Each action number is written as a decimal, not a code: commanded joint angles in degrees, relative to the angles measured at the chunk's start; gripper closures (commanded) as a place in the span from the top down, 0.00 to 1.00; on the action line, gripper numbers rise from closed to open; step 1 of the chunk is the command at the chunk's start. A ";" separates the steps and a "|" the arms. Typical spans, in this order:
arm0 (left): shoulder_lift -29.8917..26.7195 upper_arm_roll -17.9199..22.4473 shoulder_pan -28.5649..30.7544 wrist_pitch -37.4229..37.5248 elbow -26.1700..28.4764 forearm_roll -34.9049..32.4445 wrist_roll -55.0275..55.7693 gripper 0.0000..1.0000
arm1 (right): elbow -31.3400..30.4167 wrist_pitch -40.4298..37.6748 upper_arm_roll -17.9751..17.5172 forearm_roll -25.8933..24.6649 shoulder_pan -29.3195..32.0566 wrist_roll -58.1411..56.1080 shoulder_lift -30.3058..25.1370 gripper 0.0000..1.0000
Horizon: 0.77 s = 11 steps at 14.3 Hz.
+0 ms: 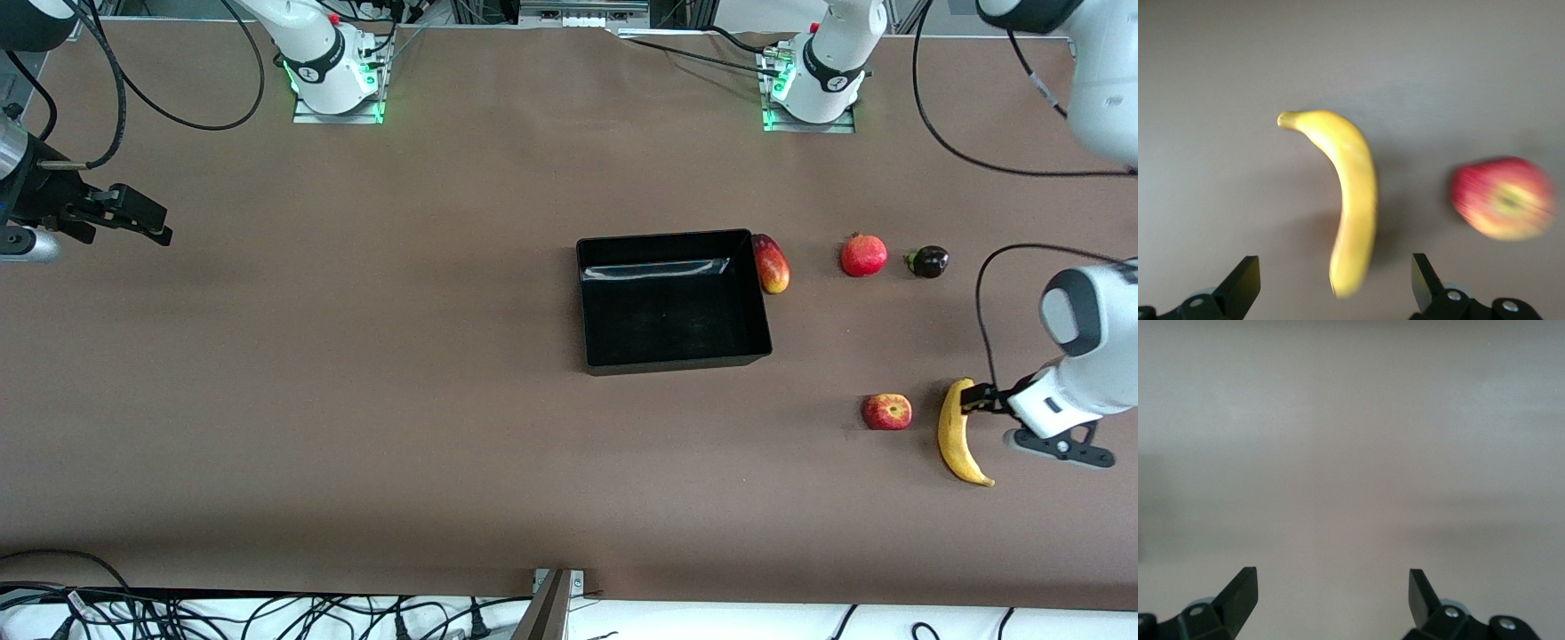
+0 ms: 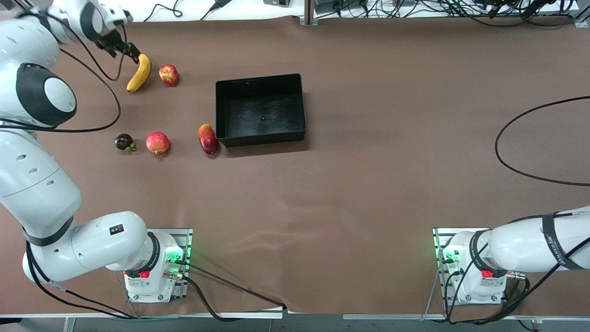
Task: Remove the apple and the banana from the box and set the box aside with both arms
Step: 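Withdraw the left gripper while the right gripper reaches toward the tray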
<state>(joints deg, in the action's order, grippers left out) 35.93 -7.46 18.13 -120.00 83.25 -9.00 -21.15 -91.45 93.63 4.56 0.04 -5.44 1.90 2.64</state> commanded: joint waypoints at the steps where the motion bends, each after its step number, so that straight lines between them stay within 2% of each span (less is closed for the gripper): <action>1: -12.61 11.64 -11.85 13.43 2.62 10.01 -0.47 1.00 | 0.21 -0.90 -0.52 -0.48 -1.40 -0.48 0.87 1.00; 3: -18.15 15.79 -16.88 19.25 2.88 14.35 0.05 1.00 | 0.13 -4.05 -0.52 -0.40 -5.26 -0.23 3.16 1.00; 5: -23.43 15.98 -18.30 24.18 3.15 14.54 0.23 1.00 | 0.39 -6.35 -0.61 0.04 -9.48 -1.80 4.13 1.00; 7: -26.78 17.20 -22.76 27.00 3.41 14.45 1.45 1.00 | 0.48 -5.30 -0.61 2.31 -15.71 0.55 6.67 1.00; 9: -28.71 18.36 -25.86 29.20 3.32 14.28 4.61 1.00 | 0.48 -0.58 -0.61 8.63 -18.89 4.59 10.09 1.00; 11: -30.74 18.45 -27.70 30.52 4.02 14.27 5.94 1.00 | 0.48 4.60 -0.61 11.46 -24.41 6.53 13.69 1.00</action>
<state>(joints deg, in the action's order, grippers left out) 8.16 9.55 -7.04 -90.20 84.48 4.53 -16.53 -92.04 94.46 3.29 8.90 -25.83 6.48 12.66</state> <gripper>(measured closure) 0.000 0.000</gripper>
